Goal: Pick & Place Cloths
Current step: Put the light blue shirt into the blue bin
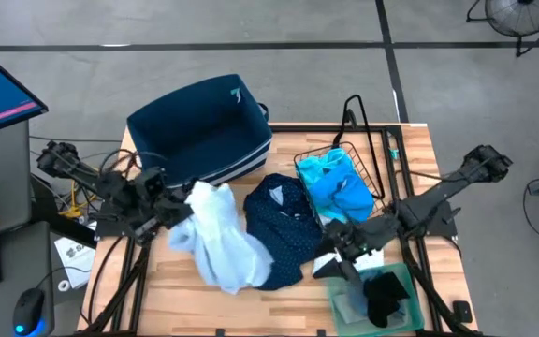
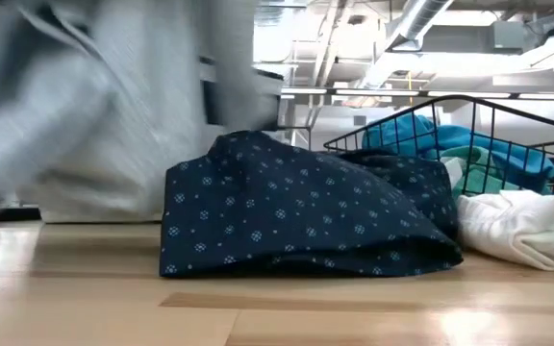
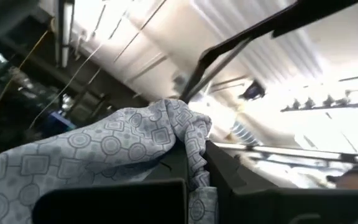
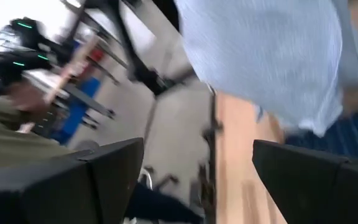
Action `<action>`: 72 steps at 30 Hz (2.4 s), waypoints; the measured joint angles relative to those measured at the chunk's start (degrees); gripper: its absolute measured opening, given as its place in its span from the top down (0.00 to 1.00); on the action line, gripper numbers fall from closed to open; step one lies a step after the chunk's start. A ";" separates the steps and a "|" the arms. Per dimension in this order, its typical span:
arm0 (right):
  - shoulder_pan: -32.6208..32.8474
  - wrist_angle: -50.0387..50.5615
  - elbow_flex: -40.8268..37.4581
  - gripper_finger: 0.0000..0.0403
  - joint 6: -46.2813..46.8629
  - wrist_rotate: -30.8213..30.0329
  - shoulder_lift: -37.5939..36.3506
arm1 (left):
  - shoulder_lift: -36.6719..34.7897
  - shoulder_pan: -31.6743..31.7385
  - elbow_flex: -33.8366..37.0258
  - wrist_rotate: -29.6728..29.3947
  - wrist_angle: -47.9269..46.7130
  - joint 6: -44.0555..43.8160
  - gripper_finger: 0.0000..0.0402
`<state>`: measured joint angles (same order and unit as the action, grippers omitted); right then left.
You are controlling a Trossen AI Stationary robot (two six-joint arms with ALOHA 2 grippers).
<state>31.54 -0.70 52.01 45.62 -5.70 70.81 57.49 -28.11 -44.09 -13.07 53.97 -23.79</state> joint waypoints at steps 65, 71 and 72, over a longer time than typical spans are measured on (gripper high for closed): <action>-27.53 1.20 48.56 0.10 -37.88 0.24 36.49 | 4.53 23.90 -8.68 14.79 -10.63 -13.06 0.99; -27.68 1.79 48.68 0.26 -41.57 0.60 36.17 | 4.93 23.90 -8.68 15.04 -10.67 -19.96 0.99; -27.70 1.68 48.68 0.31 -41.72 1.44 36.09 | 5.06 23.90 -8.68 15.52 -10.48 -20.51 0.99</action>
<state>3.84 0.98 100.68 3.91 -4.26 106.90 62.55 -4.21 -52.77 2.45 43.49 -44.30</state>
